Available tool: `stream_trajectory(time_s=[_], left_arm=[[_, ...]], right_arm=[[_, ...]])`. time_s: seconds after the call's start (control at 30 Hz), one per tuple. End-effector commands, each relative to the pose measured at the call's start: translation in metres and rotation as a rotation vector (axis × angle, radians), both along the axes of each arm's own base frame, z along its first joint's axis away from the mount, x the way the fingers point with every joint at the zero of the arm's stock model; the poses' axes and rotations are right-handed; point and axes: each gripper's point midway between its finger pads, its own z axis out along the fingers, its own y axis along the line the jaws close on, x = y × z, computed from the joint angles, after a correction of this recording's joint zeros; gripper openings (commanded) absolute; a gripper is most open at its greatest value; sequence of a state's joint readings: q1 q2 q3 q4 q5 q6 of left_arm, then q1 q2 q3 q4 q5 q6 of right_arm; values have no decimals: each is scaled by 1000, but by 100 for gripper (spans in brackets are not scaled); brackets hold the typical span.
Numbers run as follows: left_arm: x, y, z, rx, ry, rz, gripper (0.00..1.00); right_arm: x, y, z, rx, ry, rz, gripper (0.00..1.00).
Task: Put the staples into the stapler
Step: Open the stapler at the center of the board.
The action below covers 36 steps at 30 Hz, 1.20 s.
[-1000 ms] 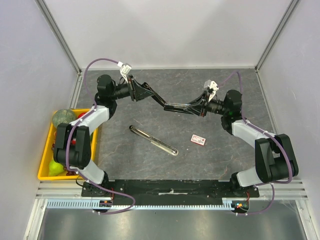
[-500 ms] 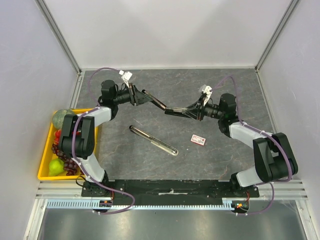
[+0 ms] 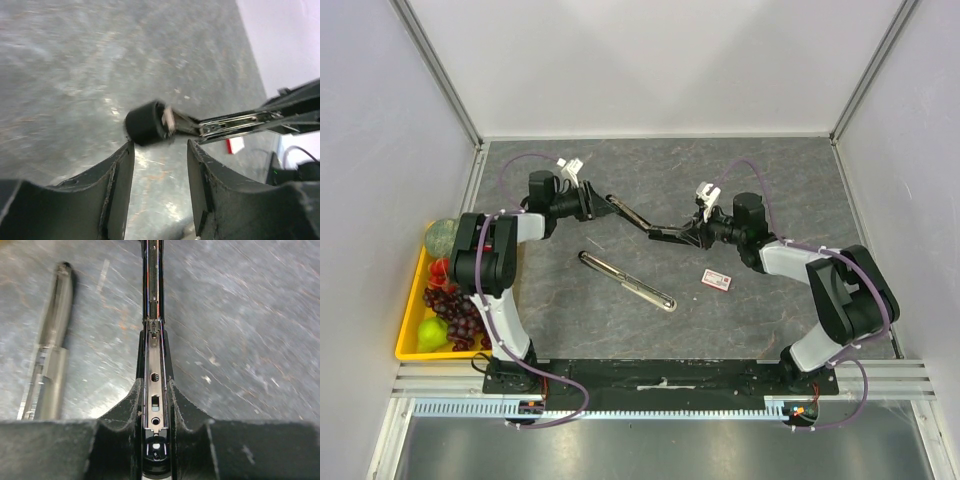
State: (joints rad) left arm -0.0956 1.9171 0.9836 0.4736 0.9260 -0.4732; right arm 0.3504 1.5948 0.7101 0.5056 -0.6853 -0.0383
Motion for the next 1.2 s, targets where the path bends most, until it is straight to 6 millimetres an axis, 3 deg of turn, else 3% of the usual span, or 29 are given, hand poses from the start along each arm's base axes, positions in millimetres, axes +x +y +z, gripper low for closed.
stream_trajectory(time_s=[0.0,0.13,0.3,0.6,0.77,0.93,1.03,1.17], left_arm=[[41,43,-10,123,-55,156,53],[43,48,-22,156,9,168,54],[42,47,-18,149,10,155,54],[43,40,35,116,-138,106,57],[47,38,56,109,-188,97,58],[54,33,75,112,-229,93,58],[58,21,75,131,-229,75,58],[64,3,52,169,-181,56,58]], right_arm=[[44,-20,22,-75,-154,-144,0],[44,-20,8,-143,-154,-143,0],[41,-9,-2,-203,-146,-115,0],[35,6,-25,-347,-89,-42,0],[29,11,-44,-448,-27,5,0],[26,13,-47,-478,-33,30,0],[19,10,-54,-504,1,47,0],[14,9,-56,-513,8,58,0]])
